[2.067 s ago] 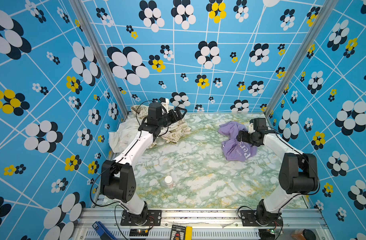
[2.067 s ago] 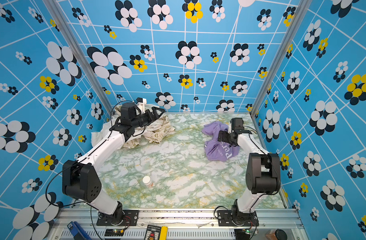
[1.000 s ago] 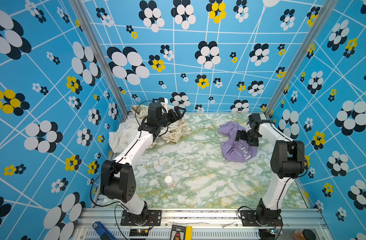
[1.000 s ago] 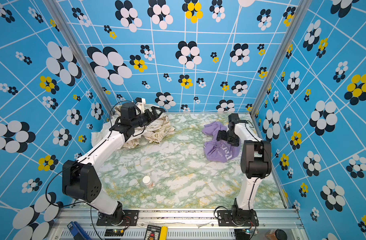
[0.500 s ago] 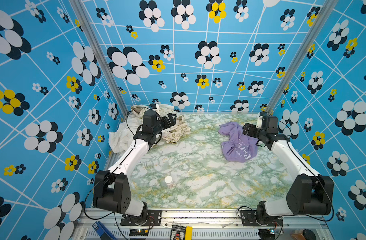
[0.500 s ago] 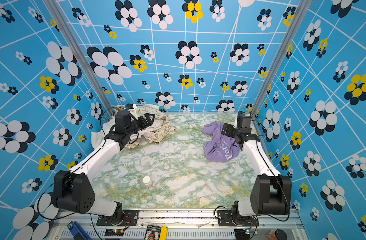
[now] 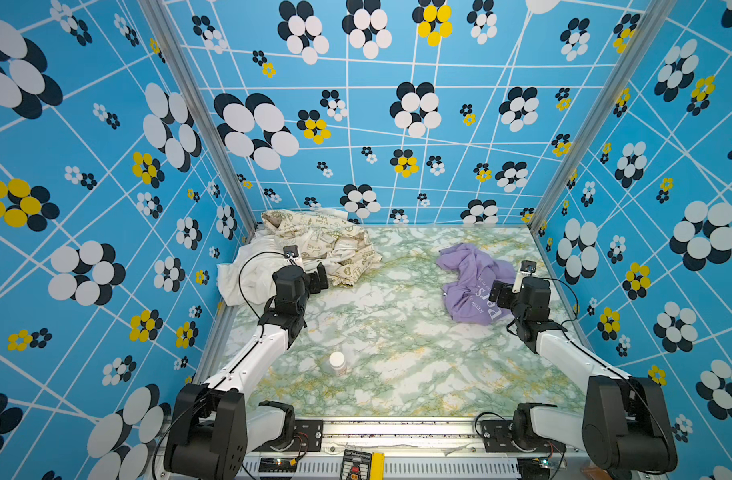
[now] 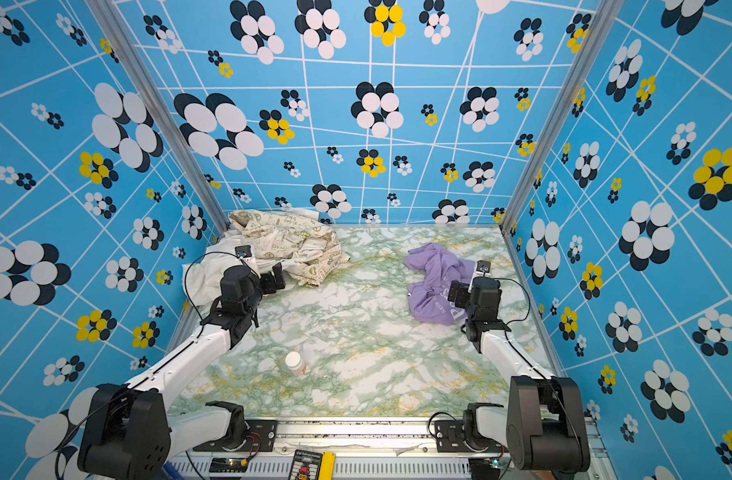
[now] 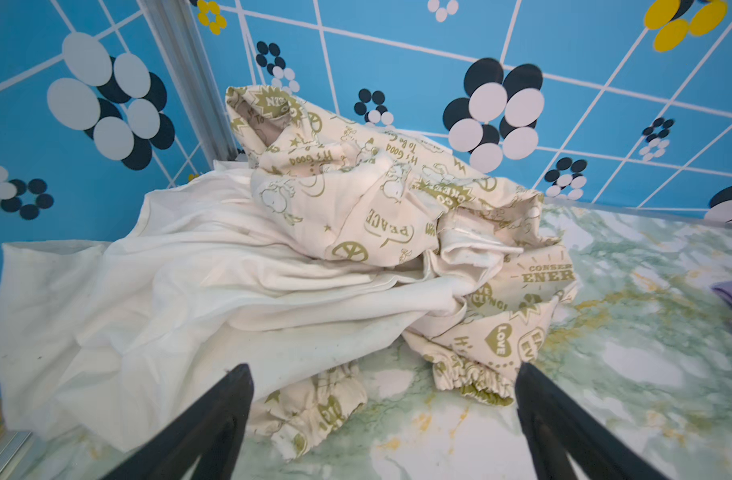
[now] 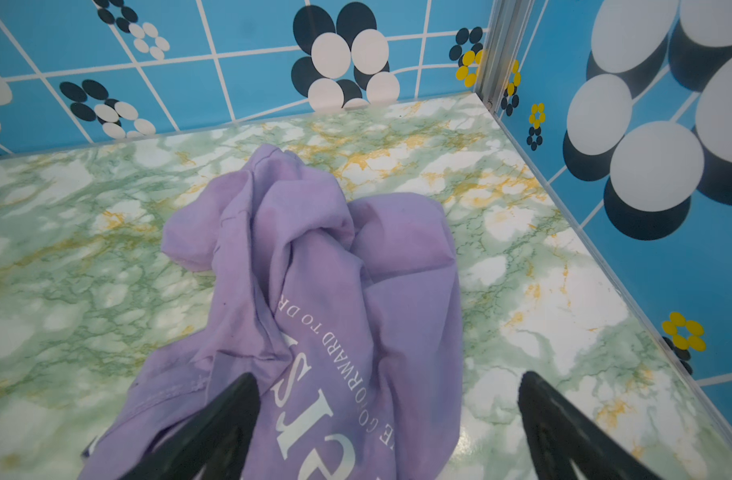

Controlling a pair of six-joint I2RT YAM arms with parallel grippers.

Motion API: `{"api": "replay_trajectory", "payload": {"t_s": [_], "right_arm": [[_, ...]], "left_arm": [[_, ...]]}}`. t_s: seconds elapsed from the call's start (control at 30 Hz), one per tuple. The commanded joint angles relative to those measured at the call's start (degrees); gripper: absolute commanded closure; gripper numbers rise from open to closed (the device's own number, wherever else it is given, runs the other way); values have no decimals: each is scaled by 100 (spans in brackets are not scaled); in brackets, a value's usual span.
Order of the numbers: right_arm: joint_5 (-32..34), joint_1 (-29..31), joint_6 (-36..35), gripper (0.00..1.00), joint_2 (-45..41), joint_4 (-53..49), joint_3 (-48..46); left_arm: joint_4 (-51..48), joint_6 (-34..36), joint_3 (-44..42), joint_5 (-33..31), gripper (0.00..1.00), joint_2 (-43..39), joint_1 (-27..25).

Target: Pick out a specific cloth from the pile

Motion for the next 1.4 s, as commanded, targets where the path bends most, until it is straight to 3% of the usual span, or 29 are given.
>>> {"api": "replay_trajectory", "payload": {"t_s": [0.0,0.07,0.17,0.27,0.4,0.57,0.67,0.93,1.37], "right_arm": [[147,8,-238,1,200,970,-159],[38,8,-166,1,327,529,72],[-344,7,18,1,529,1345,-168],[-370,9,-29,1,674,1377,-233],[-239,9,38,1,1008,2413,-688],[-1210,9,-316,1,1763,3970,-1094],[-1402,9,-420,1,1567,3091,-829],[-1404,7,-400,1,1644,3263,-847],[-1402,5,-392,1,1645,3273,-847]], "left_arm": [[550,457,-377,-391,1,-93,114],[810,443,-623,-497,1,-25,174],[1302,357,-928,-406,1,136,302],[1599,431,-999,-295,1,280,365],[1943,588,-924,180,1,513,500],[1987,713,-858,349,1,658,576],[1909,643,-1008,250,1,514,608],[2423,269,-1765,152,1,429,707],[3607,525,-1541,1175,1,1861,1006]]}}
